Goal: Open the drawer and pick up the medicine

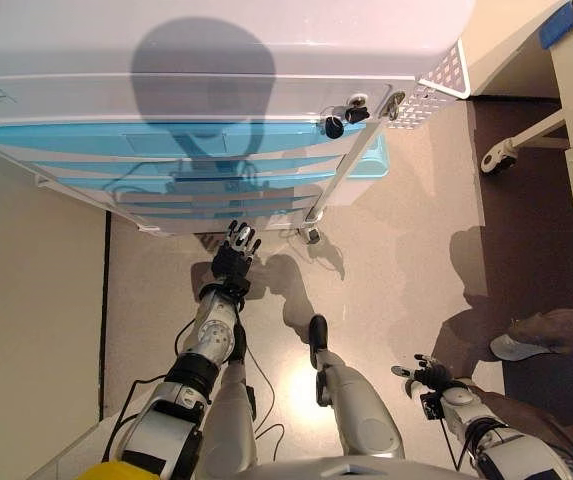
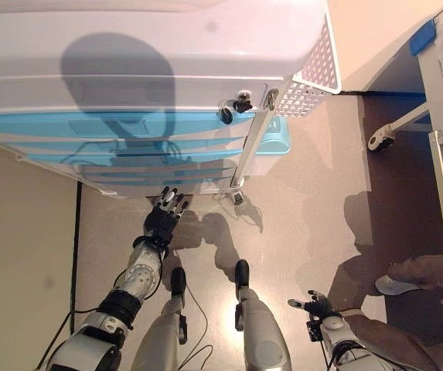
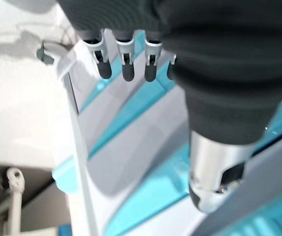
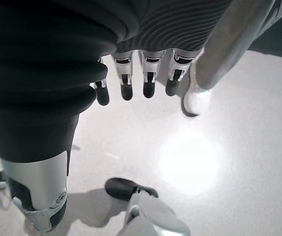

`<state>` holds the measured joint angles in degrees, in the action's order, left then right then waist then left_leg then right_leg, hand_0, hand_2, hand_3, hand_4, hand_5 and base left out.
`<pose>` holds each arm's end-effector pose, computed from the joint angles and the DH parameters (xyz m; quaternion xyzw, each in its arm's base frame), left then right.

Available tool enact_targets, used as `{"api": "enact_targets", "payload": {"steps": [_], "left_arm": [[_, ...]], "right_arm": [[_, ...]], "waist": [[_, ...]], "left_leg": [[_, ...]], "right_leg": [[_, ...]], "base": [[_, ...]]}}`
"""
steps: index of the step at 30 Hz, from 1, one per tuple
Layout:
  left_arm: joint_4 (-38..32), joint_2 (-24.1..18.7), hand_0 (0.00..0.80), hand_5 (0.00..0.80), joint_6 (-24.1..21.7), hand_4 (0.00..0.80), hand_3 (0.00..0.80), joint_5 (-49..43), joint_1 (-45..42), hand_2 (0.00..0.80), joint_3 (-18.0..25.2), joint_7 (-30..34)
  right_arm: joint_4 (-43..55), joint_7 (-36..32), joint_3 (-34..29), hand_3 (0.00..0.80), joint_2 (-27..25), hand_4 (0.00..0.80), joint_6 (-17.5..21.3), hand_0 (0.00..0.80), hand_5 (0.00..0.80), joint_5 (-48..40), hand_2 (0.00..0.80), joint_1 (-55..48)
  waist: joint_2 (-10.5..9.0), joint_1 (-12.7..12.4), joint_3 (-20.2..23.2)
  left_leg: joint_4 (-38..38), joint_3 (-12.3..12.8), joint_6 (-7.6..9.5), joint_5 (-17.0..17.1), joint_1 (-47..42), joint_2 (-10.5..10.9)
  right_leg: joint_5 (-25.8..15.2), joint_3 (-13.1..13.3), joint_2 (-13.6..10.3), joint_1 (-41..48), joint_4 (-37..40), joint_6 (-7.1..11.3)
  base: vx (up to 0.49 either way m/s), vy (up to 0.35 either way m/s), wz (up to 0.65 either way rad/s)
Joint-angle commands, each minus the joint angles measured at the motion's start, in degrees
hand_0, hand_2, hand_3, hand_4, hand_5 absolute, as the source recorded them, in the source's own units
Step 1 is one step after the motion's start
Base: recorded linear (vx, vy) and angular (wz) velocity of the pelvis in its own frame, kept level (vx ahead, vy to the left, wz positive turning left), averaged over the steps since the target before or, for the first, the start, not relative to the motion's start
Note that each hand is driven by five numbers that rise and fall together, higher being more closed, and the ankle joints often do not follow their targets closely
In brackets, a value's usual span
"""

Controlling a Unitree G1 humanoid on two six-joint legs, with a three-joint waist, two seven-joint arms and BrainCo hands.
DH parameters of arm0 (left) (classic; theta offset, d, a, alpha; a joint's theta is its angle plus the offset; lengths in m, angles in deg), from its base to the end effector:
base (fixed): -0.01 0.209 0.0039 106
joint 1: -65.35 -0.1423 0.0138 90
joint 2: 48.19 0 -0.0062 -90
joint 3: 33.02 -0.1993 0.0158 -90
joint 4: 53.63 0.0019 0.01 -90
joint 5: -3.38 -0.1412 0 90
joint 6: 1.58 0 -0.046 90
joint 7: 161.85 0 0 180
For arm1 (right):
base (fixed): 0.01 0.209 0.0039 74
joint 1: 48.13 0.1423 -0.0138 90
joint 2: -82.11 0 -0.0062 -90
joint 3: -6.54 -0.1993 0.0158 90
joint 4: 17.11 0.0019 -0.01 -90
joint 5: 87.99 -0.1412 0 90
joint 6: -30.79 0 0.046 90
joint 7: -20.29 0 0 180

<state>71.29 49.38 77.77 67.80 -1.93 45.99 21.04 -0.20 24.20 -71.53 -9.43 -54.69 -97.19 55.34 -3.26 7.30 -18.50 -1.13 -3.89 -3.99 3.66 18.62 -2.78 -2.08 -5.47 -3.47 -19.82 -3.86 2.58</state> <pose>0.2787 0.1462 0.0095 -0.4177 0.0560 -0.0083 0.9068 0.1572 -0.2437 -0.1043 -0.1494 0.4592 -0.0677 0.8731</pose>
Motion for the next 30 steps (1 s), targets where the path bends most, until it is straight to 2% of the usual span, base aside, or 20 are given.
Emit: {"api": "enact_targets", "payload": {"steps": [1,13,30], "left_arm": [[-3.1,0.9,0.0,0.0,-2.6,0.0,0.0,1.6,2.4,0.0,1.7,2.5],[-7.2,1.1,0.0,0.0,-3.2,0.0,0.0,6.7,2.0,0.0,3.2,5.0],[-9.6,0.2,0.0,0.0,-4.8,0.0,0.0,7.7,2.3,0.0,4.5,5.4]], "right_arm": [[-0.4,-0.1,2.5,0.0,0.3,0.0,0.7,0.0,0.0,-1.1,0.0,-0.5],[-0.4,-0.5,2.0,0.0,0.3,0.0,1.4,0.0,0.0,-1.1,0.0,-0.4],[-0.8,-0.8,1.7,0.0,0.3,0.0,1.8,0.0,0.0,-0.8,0.0,-0.8]], "waist": [[-2.3,0.4,2.7],[-2.9,-0.3,1.6],[-3.47,-0.5,1.3]], "left_leg": [[-0.2,0.0,1.8,-2.1,0.5,1.6],[-0.9,0.1,1.8,-2.4,0.6,1.8],[-0.7,0.1,1.85,-2.4,0.4,1.9]], "right_leg": [[-2.4,1.8,-1.7,-4.7,-0.2,3.5],[-2.5,1.7,-1.8,-4.7,-0.6,3.48],[-2.6,1.7,-1.8,-4.5,-0.7,3.47]], "base": [[0.0,0.0,0.0],[0.0,0.0,0.0],[0.0,0.0,0.0]]}}
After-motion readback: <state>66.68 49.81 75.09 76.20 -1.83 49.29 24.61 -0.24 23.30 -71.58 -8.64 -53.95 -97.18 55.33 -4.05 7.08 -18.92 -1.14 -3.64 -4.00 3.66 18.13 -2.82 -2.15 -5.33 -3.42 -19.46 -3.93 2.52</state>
